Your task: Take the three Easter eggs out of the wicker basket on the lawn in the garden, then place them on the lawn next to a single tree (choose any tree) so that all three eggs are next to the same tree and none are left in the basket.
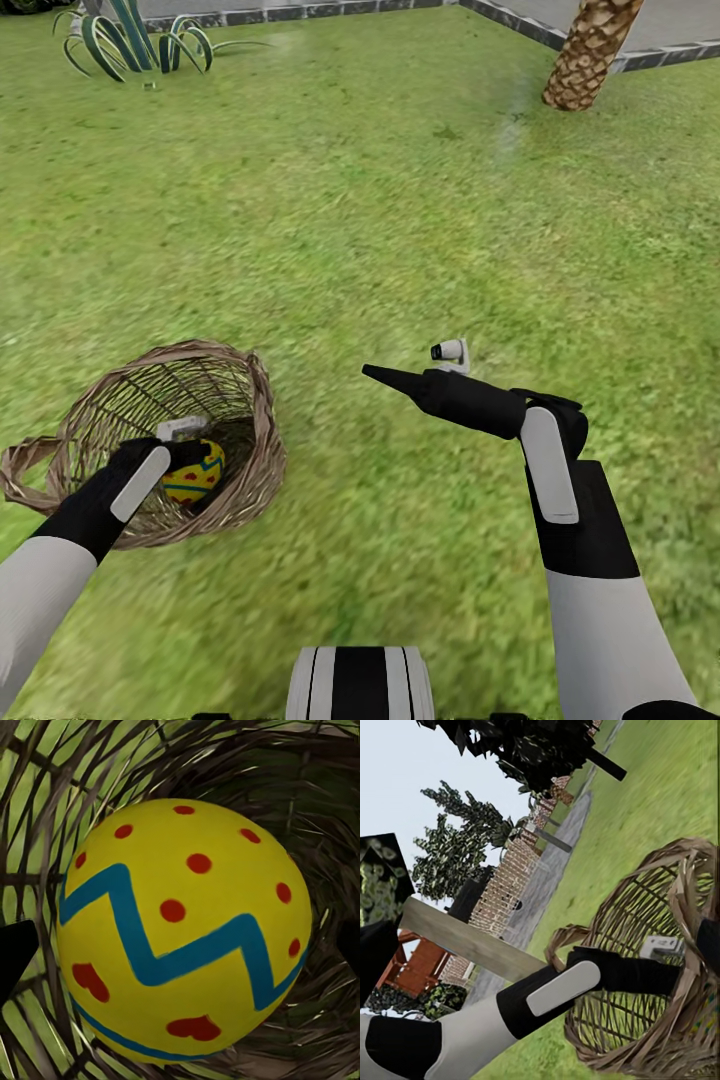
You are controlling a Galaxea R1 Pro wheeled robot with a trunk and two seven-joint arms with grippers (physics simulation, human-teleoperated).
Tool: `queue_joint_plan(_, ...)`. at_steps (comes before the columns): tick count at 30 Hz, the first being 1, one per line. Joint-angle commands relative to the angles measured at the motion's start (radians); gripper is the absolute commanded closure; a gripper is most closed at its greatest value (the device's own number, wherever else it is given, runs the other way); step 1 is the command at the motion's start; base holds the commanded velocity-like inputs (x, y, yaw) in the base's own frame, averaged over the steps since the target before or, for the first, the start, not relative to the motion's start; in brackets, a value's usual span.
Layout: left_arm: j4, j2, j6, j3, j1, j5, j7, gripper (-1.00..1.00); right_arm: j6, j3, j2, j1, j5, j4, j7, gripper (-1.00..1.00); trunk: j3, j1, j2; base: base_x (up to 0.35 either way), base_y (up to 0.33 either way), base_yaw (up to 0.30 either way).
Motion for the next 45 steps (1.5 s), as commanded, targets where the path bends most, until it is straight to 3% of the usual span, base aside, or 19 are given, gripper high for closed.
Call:
queue_joint_plan(1, -0.001, 0.001, 0.001, -0.001, -0.001, 0.010, 0.010, -1.00, 0.004, -0.001, 0.001, -0.001, 0.002, 0.000, 0.004, -1.00, -0.005, 0.000, -0.001, 0.000, 0.000, 0.000)
queue_joint_plan(13, 0.000, -0.004, 0.002, 0.004, -0.001, 0.009, 0.008, -1.00, 0.004, -0.001, 0.001, -0.001, 0.003, 0.000, 0.004, -1.00, -0.012, 0.001, -0.001, 0.000, 0.000, 0.000)
queue_joint_plan(20, 0.000, -0.005, 0.003, 0.005, -0.001, 0.008, 0.007, -1.00, 0.004, 0.000, 0.001, -0.001, 0.003, 0.000, 0.004, -1.00, -0.039, 0.004, -0.003, 0.000, 0.000, 0.000)
queue_joint_plan(29, 0.000, -0.006, 0.003, 0.005, -0.001, 0.008, 0.007, -1.00, 0.004, 0.002, 0.001, -0.001, 0.003, 0.000, 0.004, -1.00, -0.039, 0.004, -0.003, 0.000, 0.000, 0.000)
queue_joint_plan(34, 0.001, -0.006, 0.003, 0.004, -0.001, 0.008, 0.007, -1.00, 0.004, 0.002, 0.001, -0.001, 0.003, 0.000, 0.004, -1.00, -0.059, 0.007, -0.004, 0.000, 0.000, 0.000)
queue_joint_plan(45, 0.000, -0.006, 0.001, 0.004, -0.001, 0.008, 0.007, -1.00, 0.004, 0.004, 0.002, -0.001, 0.003, 0.000, 0.004, -1.00, -0.066, 0.007, -0.004, 0.000, 0.000, 0.000)
